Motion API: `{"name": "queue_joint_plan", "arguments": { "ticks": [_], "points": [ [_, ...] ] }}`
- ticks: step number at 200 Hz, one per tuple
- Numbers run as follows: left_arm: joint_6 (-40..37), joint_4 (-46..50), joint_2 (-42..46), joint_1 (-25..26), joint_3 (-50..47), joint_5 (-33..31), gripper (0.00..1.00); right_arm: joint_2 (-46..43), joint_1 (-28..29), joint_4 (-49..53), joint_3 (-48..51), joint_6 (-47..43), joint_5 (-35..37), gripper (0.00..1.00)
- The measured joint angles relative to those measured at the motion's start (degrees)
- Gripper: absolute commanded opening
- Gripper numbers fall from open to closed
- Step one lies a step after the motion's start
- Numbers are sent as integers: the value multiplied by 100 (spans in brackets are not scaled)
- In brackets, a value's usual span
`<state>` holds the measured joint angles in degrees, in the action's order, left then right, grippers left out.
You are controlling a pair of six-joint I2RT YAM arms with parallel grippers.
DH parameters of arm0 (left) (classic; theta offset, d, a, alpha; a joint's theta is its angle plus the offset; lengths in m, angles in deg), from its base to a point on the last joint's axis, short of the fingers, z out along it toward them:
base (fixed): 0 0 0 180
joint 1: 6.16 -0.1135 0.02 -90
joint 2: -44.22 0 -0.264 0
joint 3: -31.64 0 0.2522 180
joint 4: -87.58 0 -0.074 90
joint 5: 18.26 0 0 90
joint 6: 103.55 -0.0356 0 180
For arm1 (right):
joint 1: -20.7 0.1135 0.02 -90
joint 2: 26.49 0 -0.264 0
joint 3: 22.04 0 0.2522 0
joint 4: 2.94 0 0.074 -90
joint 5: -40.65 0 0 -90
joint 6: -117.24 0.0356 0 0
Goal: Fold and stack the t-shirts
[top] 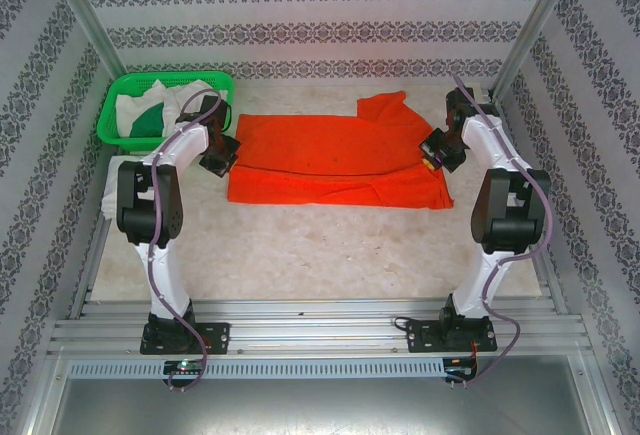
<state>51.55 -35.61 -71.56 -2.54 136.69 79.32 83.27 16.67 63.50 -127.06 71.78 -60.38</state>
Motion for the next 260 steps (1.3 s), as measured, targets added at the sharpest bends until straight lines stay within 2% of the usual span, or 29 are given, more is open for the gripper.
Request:
{"name": "queue_joint_plan", "arguments": {
  "ticks": [215,222,233,245,260],
  "points": [
    [-46,31,-522,0,549,76,2,981,-37,-24,-651,-144,4,0],
    [-48,28,-542,0,584,79,5,1001,-37,-26,-651,-146,4,6],
    [-68,26,-560,0,621,83,13,1012,-37,-46,-651,-151,0,24],
    [-118,20,-568,0,632,81,27,1016,-37,-107,-651,-181,-44,40],
    [-212,-7,-568,0,634,94,43,1014,-37,-256,-649,-240,-157,51]
  ]
}}
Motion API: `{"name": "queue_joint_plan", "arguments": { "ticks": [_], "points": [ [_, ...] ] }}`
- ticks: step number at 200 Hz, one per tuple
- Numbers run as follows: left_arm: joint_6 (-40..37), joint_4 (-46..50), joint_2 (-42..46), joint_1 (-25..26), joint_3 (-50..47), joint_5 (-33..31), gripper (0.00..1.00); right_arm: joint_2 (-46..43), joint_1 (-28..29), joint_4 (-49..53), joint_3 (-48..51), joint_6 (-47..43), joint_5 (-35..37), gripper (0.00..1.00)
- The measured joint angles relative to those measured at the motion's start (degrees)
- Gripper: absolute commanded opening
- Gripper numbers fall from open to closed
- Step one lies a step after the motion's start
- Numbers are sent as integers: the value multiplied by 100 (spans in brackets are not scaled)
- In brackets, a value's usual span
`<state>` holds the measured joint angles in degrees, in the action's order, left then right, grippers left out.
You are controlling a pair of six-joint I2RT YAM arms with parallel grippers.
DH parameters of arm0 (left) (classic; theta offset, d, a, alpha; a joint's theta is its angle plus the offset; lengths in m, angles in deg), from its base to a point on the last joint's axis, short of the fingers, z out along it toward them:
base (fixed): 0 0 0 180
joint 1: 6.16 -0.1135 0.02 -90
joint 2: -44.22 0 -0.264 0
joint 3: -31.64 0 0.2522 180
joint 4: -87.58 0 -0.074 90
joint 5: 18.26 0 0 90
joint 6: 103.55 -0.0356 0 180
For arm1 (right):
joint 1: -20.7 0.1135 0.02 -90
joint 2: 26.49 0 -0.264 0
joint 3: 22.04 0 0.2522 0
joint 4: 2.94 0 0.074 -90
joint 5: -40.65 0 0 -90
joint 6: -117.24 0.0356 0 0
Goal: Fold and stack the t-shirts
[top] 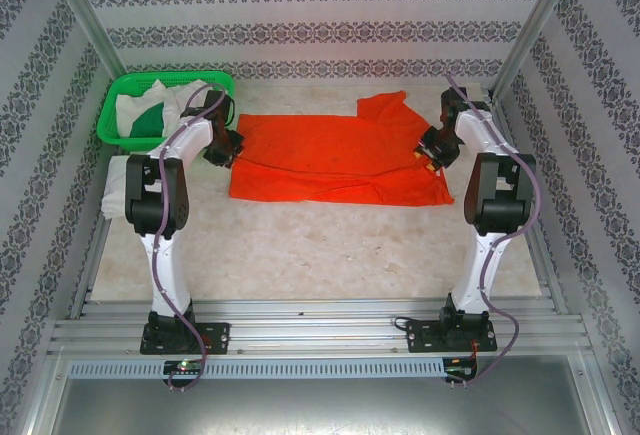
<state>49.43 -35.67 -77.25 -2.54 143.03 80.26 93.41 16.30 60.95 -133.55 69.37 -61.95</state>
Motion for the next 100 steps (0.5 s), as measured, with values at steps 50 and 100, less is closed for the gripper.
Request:
{"name": "queue_joint_plan", "arguments": {
  "ticks": [50,100],
  "points": [
    [-136,-85,164,17,-247,28,69,-721,-39,-590,682,-258,-203,65],
    [-31,-363,835,503,-990,26,77,-1714,-74,-935,1644,-310,-210,56]
  ]
}}
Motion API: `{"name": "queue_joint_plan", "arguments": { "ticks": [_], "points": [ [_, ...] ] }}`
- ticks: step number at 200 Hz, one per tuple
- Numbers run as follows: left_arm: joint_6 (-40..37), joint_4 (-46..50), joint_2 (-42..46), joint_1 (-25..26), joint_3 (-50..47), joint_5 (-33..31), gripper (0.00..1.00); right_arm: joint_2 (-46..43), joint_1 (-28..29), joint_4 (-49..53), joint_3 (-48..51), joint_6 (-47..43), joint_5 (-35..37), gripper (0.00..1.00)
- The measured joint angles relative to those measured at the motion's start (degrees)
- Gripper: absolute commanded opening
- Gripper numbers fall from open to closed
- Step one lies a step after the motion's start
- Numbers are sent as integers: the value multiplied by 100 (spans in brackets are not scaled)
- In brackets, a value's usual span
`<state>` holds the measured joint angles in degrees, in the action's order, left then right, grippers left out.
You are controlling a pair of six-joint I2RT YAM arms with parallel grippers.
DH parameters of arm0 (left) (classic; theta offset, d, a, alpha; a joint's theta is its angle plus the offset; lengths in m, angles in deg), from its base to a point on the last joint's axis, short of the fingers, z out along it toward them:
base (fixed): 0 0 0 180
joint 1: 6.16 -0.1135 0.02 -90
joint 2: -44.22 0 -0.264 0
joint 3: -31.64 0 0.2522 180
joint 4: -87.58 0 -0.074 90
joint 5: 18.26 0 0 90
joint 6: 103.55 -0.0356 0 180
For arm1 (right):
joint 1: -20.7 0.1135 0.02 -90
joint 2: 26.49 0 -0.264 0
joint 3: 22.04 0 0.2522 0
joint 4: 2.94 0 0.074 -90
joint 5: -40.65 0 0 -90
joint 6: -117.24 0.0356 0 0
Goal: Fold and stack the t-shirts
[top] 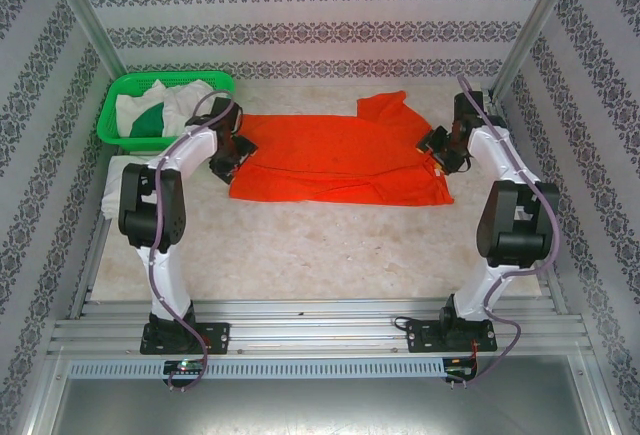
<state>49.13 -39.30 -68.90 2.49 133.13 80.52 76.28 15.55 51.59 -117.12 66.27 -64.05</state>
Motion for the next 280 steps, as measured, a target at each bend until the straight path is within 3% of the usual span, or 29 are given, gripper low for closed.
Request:
{"name": "queue_joint_plan", "arguments": {
  "ticks": [45,85,145,222,280],
  "points": [
    [280,-837,-111,424,-431,109,77,11,-2,-299,1047,420,-129,55],
    [243,-1187,-350,168,-603,-39,77,179,-236,-358,1250,564,-72,54],
    [4,-1759,-46,-15,-1189,-61,77,466,-487,-334,1193,428,-7,54],
    [-79,-1606,1027,264,-2546,-37,77,-68,-660,-358,1934,382,-17,51],
    [-94,-1360,1281,452,-2769,24,78,-796,-824,-55,2461,299,24,54]
  ]
}}
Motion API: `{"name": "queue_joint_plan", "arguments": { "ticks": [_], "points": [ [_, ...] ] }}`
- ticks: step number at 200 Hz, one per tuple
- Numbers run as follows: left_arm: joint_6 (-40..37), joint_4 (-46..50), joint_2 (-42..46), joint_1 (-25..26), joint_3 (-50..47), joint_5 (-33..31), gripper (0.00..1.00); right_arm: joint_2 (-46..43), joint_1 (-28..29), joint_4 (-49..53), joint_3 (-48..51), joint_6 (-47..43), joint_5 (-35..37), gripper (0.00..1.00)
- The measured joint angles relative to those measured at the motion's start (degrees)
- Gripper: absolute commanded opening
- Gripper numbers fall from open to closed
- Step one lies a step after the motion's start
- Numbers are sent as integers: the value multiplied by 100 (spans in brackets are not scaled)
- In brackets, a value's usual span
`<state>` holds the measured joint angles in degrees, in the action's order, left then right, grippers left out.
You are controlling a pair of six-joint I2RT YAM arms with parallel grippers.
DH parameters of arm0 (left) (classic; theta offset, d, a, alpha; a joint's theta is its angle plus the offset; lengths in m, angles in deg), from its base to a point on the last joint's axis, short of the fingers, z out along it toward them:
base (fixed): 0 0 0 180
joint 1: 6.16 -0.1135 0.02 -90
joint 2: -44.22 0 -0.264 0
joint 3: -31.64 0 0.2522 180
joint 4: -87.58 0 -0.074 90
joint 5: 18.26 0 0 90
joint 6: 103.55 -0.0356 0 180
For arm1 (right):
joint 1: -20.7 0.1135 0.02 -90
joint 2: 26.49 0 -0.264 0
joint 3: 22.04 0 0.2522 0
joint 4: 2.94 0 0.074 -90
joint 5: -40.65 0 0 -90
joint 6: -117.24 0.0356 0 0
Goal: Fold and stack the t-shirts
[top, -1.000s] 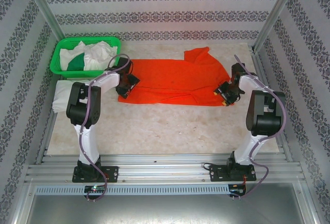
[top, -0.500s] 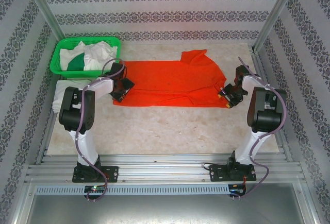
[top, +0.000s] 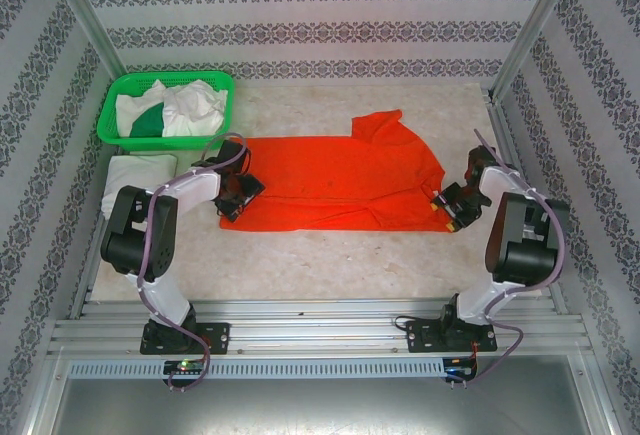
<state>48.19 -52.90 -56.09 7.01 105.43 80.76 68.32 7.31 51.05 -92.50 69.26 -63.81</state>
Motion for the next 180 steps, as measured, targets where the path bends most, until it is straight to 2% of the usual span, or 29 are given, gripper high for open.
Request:
{"name": "queue_joint_plan", "arguments": {
  "ticks": [36,73,119,149,180],
  "points": [
    [-116,343,-4,2,264,-66,79,-317,59,175,-363,-136,122,55],
    [-155,400,-35,0,645,-61,80,-188,321,162,-671,-221,151,43],
    [-35,306,-181,0,535,-13,80,345,352,199,-649,-214,-22,38],
    [20,229,-334,0,527,20,80,483,352,221,-651,-216,-153,37],
    [-127,420,-428,0,881,-138,80,481,354,243,-839,-293,-146,43]
  ]
}}
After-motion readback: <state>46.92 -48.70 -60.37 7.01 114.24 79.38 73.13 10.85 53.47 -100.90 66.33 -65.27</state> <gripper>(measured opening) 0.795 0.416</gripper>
